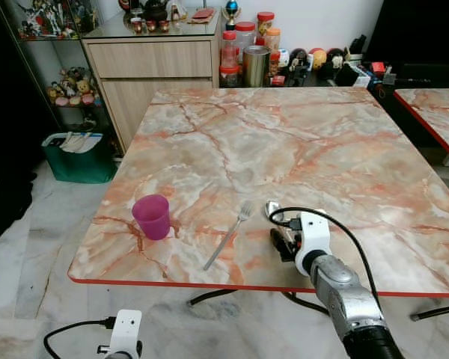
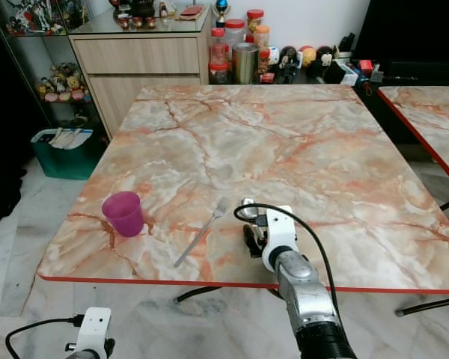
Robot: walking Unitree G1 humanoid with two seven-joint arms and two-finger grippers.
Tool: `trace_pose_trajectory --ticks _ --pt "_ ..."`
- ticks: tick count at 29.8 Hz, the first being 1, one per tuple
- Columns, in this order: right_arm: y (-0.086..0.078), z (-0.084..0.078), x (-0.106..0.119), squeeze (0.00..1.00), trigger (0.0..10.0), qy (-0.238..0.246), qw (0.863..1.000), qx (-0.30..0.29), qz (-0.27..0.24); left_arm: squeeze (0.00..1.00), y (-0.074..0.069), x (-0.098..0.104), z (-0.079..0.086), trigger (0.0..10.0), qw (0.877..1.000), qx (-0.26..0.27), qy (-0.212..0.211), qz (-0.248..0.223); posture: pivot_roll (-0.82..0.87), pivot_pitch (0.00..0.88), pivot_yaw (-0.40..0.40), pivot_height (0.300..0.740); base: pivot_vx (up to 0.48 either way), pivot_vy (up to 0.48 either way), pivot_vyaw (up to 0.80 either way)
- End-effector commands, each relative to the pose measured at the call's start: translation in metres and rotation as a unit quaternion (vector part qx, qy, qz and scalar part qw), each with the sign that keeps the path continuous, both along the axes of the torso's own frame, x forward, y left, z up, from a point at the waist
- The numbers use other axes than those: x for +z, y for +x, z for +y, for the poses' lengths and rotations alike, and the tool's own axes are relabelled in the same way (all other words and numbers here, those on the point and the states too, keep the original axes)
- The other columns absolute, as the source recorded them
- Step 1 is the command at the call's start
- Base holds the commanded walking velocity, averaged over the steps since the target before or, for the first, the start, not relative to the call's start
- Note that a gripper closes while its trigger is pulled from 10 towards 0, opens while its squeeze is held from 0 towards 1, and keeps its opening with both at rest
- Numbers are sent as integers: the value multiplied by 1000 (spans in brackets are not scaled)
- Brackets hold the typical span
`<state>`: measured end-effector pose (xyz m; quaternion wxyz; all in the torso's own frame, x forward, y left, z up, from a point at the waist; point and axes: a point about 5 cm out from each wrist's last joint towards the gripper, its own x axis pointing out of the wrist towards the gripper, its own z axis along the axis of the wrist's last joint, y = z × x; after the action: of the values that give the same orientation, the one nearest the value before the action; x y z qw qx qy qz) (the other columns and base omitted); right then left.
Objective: Setting the table
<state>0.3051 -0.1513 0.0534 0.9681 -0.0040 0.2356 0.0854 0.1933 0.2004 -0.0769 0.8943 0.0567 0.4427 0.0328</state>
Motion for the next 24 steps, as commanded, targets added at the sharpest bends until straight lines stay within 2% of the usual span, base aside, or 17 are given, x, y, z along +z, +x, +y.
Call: trace_pose_trajectory --ticks 1,2,24 --pt "0 2 -2 0 3569 -3 1000 4 9 0 -1 -1 -1 10000 1000 4 -5 8 -67 0 19 728 0 0 0" --pt "0 4 -2 0 0 -2 1000 8 8 0 -1 -1 -1 10000 1000 4 -5 9 -66 0 19 728 0 0 0" --pt "2 13 2 0 0 9 1000 28 -8 0 -3 -3 -3 10000 1000 -1 -12 14 -68 0 18 728 0 0 0"
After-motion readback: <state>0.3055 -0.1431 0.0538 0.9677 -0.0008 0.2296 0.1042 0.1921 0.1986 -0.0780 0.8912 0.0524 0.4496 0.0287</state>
